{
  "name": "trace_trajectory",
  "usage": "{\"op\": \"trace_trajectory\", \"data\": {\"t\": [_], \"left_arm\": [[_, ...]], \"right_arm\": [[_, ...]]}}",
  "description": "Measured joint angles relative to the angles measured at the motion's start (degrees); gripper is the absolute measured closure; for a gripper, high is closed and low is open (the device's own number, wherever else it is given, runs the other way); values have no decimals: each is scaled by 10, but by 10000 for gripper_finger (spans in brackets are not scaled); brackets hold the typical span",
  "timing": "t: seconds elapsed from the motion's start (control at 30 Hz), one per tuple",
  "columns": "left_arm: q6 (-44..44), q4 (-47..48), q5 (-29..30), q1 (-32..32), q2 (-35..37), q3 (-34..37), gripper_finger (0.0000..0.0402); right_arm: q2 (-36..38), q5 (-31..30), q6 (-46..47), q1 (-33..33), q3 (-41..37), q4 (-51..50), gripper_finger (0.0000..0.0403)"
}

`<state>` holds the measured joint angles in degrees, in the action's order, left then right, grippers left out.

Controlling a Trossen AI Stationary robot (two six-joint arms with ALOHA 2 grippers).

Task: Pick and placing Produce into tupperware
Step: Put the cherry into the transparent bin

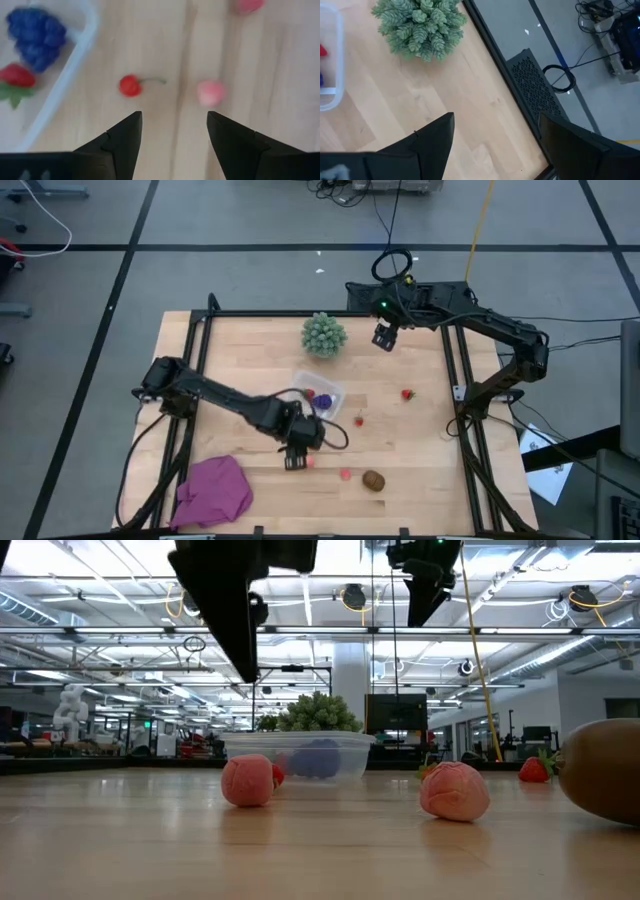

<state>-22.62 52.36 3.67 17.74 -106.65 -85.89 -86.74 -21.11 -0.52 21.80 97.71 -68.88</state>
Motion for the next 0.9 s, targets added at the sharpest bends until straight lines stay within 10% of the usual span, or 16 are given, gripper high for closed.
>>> {"op": "trace_trajectory", "data": {"t": [0.9], "left_arm": [[39,-160,71,-38,-1,131,172]], "right_arm": [[0,4,27,-5,0,8,121]]}}
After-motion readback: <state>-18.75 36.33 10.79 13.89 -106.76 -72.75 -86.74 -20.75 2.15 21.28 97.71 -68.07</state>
